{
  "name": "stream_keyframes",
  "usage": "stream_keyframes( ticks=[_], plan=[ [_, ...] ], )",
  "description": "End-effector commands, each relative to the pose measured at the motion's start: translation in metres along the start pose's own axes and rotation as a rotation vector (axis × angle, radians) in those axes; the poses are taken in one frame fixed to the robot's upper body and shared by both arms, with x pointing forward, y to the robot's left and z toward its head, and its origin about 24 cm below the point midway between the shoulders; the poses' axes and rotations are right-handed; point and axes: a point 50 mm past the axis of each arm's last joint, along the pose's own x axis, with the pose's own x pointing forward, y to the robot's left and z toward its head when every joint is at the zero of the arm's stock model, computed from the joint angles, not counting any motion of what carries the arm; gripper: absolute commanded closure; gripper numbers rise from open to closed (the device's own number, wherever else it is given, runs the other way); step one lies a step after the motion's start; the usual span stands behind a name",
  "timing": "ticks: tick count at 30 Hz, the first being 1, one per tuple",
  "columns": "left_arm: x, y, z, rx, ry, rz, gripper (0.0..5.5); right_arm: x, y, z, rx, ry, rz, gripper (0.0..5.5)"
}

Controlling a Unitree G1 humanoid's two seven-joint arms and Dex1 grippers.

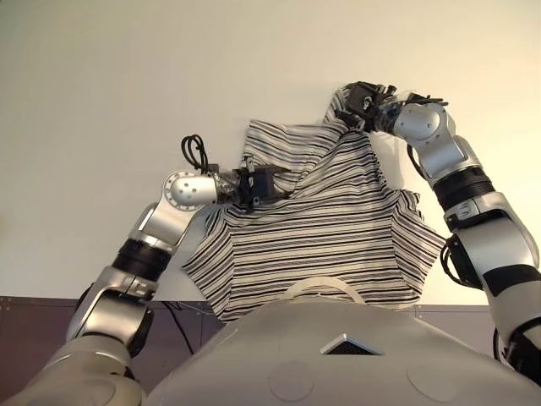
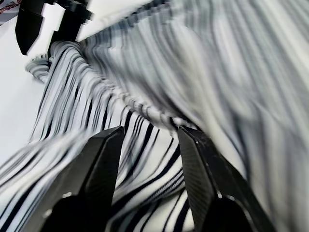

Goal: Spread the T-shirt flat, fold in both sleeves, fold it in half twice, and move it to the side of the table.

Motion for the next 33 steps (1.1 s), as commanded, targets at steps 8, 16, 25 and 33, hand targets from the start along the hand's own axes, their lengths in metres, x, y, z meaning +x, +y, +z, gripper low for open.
stream_keyframes(
  ticks=[8, 16, 25, 33],
  plan=[
    [-0.042, -0.045, 0.009, -0.258, 0.055, 0.042, 3.42, -0.032, -0.013, -0.037, 0.425, 0.049, -0.388, 3.11],
    [-0.052, 0.054, 0.057, -0.242, -0.175, 0.516, 3.42, -0.042, 0.011, 0.032, 0.248, -0.195, -0.019, 3.11],
    [-0.029, -0.025, -0.026, -0.096, 0.308, 0.165, 3.42, -0.02, 0.052, 0.035, 0.2, -0.149, 0.068, 3.11],
    [-0.041, -0.011, -0.017, -0.024, 0.287, 0.255, 3.42, -0.018, 0.045, 0.043, 0.275, -0.2, 0.044, 3.11]
  ],
)
